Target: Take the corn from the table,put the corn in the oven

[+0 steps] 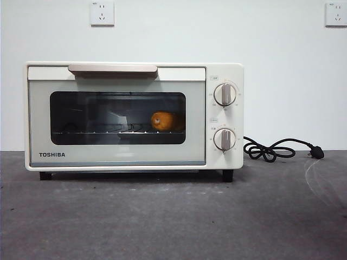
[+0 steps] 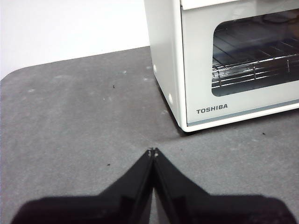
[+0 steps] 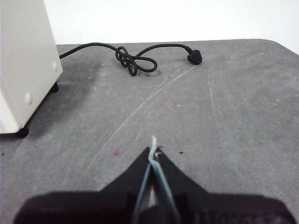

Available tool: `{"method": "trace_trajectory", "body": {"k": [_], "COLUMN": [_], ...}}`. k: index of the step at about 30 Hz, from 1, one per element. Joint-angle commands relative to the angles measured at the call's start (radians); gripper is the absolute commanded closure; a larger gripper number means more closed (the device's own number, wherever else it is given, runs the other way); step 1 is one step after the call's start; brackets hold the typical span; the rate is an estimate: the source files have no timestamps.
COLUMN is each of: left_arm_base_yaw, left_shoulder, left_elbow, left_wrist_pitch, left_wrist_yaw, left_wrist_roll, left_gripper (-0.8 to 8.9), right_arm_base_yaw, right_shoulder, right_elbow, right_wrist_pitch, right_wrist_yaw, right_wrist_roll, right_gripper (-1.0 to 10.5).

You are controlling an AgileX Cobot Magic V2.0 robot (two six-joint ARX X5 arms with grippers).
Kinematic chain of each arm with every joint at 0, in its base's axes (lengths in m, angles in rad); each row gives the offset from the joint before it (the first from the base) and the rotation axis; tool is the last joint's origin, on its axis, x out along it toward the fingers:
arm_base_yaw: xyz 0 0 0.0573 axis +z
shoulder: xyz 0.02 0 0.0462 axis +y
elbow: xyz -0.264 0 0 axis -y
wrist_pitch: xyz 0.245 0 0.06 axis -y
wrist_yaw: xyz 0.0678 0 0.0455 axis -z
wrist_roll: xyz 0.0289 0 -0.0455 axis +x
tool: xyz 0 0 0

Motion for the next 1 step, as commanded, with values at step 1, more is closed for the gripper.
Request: {"method": "trace_trajectory", "body": {"k": [1], "left_arm_base_yaw": [0.002], "left_shoulder": [0.000], "left_elbow": [-0.008], "left_wrist_pitch": [0.011], "left_wrist_yaw": [0.001], "left_wrist_roll": [-0.006], "left_gripper": [8.17], "right_arm_base_yaw": [0.000], "right_shoulder": [-0.001], "right_elbow": [-0.009], "right_wrist_pitch": [0.004], "right_wrist_yaw": [0.004], "right_wrist_roll": [0.011], "right_gripper": [9.5]}}
